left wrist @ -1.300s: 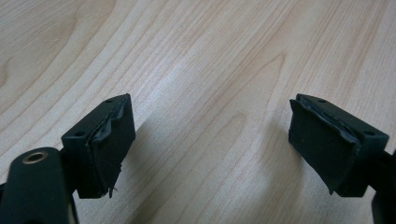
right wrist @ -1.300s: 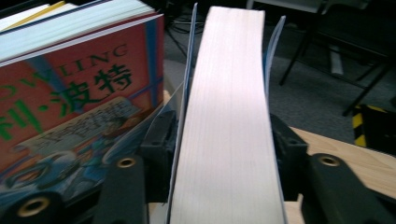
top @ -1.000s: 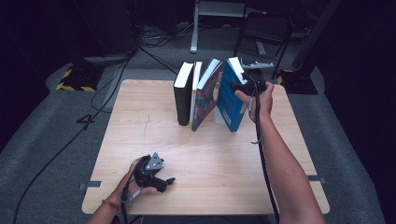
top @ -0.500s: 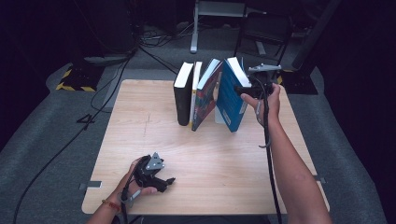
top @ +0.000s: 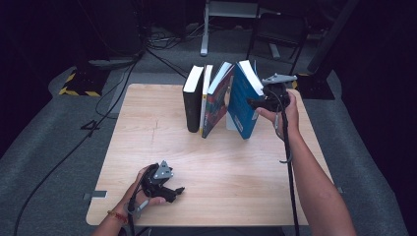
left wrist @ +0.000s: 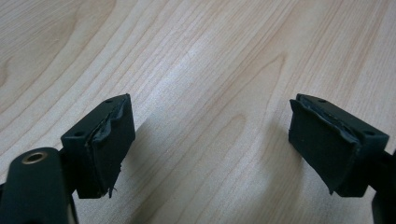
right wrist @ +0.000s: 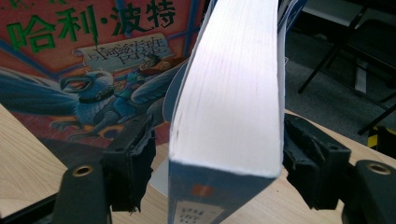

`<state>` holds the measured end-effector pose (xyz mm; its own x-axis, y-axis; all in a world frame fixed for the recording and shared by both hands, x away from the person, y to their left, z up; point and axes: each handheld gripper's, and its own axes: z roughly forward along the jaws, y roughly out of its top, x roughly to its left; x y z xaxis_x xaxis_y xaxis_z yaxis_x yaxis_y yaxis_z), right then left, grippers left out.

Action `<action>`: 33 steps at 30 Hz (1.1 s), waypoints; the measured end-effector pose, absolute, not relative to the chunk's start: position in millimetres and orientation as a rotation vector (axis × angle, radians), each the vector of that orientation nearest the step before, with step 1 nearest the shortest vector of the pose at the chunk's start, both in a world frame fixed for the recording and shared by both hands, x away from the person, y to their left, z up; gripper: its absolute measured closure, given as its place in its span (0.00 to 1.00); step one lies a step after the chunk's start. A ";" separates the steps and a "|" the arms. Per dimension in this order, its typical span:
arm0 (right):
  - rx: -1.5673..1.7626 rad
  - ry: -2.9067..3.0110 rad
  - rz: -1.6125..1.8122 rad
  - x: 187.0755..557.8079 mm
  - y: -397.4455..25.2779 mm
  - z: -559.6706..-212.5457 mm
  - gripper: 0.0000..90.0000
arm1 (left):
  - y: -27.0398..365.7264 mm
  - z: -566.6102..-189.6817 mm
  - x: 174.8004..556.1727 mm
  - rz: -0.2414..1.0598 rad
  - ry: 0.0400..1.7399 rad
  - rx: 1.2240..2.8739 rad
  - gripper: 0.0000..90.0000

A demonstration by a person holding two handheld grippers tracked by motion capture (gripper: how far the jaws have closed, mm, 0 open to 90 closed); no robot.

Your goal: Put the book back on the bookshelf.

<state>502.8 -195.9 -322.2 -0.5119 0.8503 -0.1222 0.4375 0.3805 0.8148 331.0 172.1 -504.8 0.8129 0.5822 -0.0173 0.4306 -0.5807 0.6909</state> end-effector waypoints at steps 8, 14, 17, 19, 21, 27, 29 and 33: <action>1.045 2.147 1.031 494.5 -198.6 -325.6 0.33 | 172.1 -504.8 331.0 0.274 0.741 2.278 0.16; 0.989 2.151 1.016 484.5 -201.3 -328.0 0.34 | 172.1 -504.8 331.1 0.273 0.741 2.279 0.16; 0.984 2.161 1.016 481.2 -202.4 -329.3 0.33 | 172.2 -504.8 331.2 0.273 0.739 2.279 0.16; 0.968 2.167 1.006 478.8 -204.0 -330.9 0.33 | 172.2 -504.8 331.2 0.273 0.739 2.279 0.16; 0.964 2.173 0.998 477.1 -205.6 -332.4 0.33 | 172.2 -504.8 331.3 0.274 0.737 2.280 0.16; 0.940 2.186 0.985 469.3 -213.1 -338.6 0.33 | 172.1 -504.8 331.2 0.273 0.739 2.279 0.16; 0.925 2.191 0.976 466.5 -214.5 -341.3 0.32 | 172.2 -504.8 331.3 0.273 0.738 2.280 0.16; 0.919 2.212 0.965 460.8 -218.6 -348.9 0.32 | 172.1 -504.8 331.2 0.273 0.739 2.279 0.16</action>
